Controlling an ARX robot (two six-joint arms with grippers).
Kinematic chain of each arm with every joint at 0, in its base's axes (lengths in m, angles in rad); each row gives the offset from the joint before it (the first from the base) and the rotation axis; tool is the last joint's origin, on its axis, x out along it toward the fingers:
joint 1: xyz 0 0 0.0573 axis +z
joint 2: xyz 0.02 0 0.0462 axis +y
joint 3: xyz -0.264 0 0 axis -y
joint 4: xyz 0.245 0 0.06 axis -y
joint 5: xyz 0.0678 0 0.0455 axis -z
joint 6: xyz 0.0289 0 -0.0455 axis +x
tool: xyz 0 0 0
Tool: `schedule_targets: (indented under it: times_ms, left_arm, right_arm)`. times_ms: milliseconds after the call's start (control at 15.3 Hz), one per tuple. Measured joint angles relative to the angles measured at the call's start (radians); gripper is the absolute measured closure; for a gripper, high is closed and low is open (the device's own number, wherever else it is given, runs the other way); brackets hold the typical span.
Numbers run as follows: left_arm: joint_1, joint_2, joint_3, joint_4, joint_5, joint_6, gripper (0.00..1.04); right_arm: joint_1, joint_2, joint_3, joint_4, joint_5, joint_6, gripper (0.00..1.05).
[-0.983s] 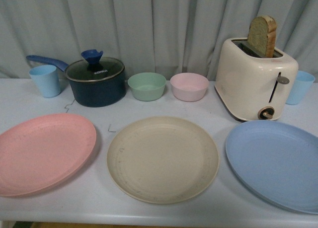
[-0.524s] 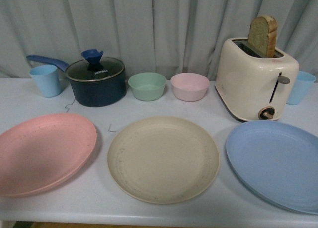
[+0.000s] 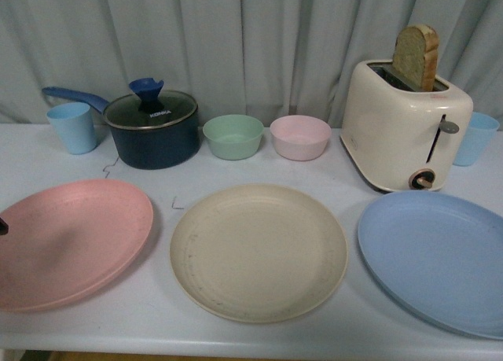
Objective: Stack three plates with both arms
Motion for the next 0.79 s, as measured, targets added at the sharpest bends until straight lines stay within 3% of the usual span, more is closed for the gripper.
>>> schedule_targets:
  times_ms: [590, 786]
  left_arm:
    - [0.039, 0.281, 0.211, 0.002, 0.067, 0.025, 0.07]
    - [0.054, 0.321, 0.237, 0.034, 0.067, 0.012, 0.39]
  right_arm:
    - [0.000, 0.000, 0.000, 0.000, 0.000, 0.000, 0.06]
    - [0.000, 0.000, 0.000, 0.000, 0.000, 0.000, 0.06]
